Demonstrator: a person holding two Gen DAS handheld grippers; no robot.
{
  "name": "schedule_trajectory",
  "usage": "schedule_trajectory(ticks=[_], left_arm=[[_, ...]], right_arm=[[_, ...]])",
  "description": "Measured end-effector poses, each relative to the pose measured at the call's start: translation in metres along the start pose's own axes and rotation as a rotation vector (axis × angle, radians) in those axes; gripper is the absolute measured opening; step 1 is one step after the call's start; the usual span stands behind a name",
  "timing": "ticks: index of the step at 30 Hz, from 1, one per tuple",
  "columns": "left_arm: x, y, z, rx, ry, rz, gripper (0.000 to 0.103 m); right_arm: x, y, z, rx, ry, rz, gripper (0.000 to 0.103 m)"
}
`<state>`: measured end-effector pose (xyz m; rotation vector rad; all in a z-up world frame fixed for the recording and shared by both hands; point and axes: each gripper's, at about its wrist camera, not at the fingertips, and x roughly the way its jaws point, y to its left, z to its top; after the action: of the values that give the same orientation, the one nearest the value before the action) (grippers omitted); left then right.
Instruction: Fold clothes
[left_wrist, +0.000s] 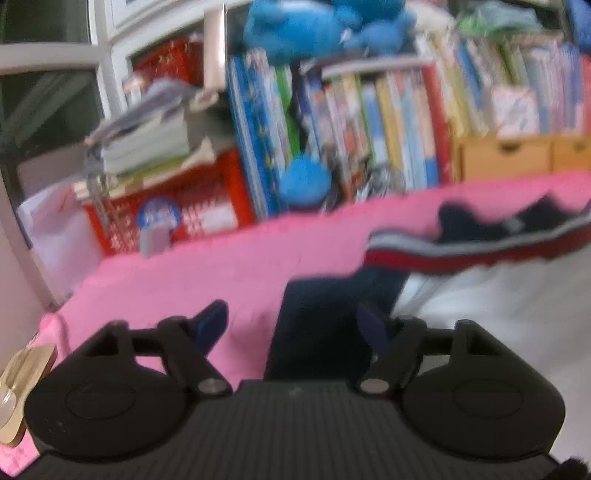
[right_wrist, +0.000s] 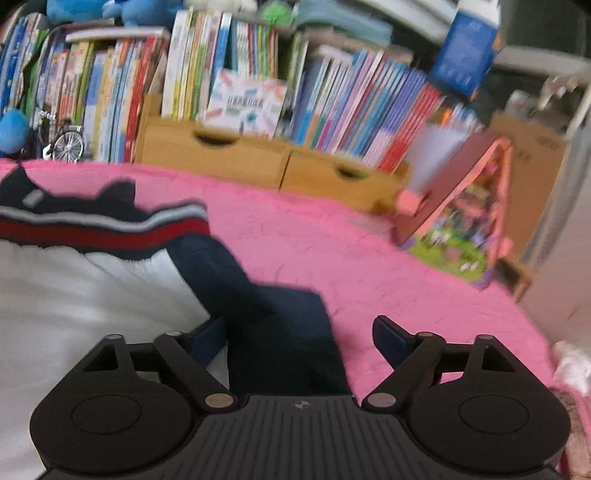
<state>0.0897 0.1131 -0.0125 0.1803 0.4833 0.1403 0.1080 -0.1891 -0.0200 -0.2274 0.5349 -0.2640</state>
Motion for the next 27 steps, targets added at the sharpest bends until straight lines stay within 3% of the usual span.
schedule_trajectory(ticks=[1, 4, 6, 8, 11, 12, 15, 16, 19, 23, 27], left_arm=[[-0.005, -0.003, 0.004, -0.007, -0.02, -0.054, 0.077], [-0.007, -0.023, 0.018, -0.011, -0.039, -0.208, 0.08], [0.006, -0.04, 0.021, 0.035, -0.024, -0.195, 0.08], [0.023, -0.05, 0.019, 0.082, 0.006, -0.148, 0.08], [0.053, -0.045, 0.007, 0.097, 0.072, -0.064, 0.081], [0.061, -0.039, 0.003, 0.08, 0.098, -0.038, 0.088], [0.079, -0.008, 0.007, -0.106, 0.198, -0.073, 0.101], [0.084, -0.001, 0.007, -0.151, 0.223, -0.088, 0.103], [0.085, 0.001, 0.007, -0.163, 0.23, -0.084, 0.103], [0.086, 0.003, 0.009, -0.177, 0.234, -0.088, 0.103], [0.084, 0.004, 0.006, -0.186, 0.236, -0.094, 0.103]], right_arm=[[-0.011, 0.001, 0.005, 0.01, -0.048, 0.053, 0.084], [-0.034, 0.01, 0.024, 0.027, -0.145, 0.34, 0.084], [-0.031, 0.023, 0.037, 0.029, -0.126, 0.502, 0.083], [-0.019, 0.032, 0.041, 0.015, -0.094, 0.563, 0.083], [0.012, 0.033, 0.035, -0.034, -0.005, 0.497, 0.077], [0.024, 0.029, 0.028, -0.051, 0.021, 0.436, 0.076], [0.052, 0.007, 0.002, -0.088, 0.046, 0.273, 0.081], [0.059, -0.005, 0.001, -0.023, 0.074, 0.278, 0.082], [0.071, -0.015, -0.004, 0.049, 0.128, 0.279, 0.085], [0.069, -0.01, -0.006, 0.026, 0.123, 0.259, 0.088], [0.076, -0.02, -0.004, 0.091, 0.157, 0.308, 0.092]])
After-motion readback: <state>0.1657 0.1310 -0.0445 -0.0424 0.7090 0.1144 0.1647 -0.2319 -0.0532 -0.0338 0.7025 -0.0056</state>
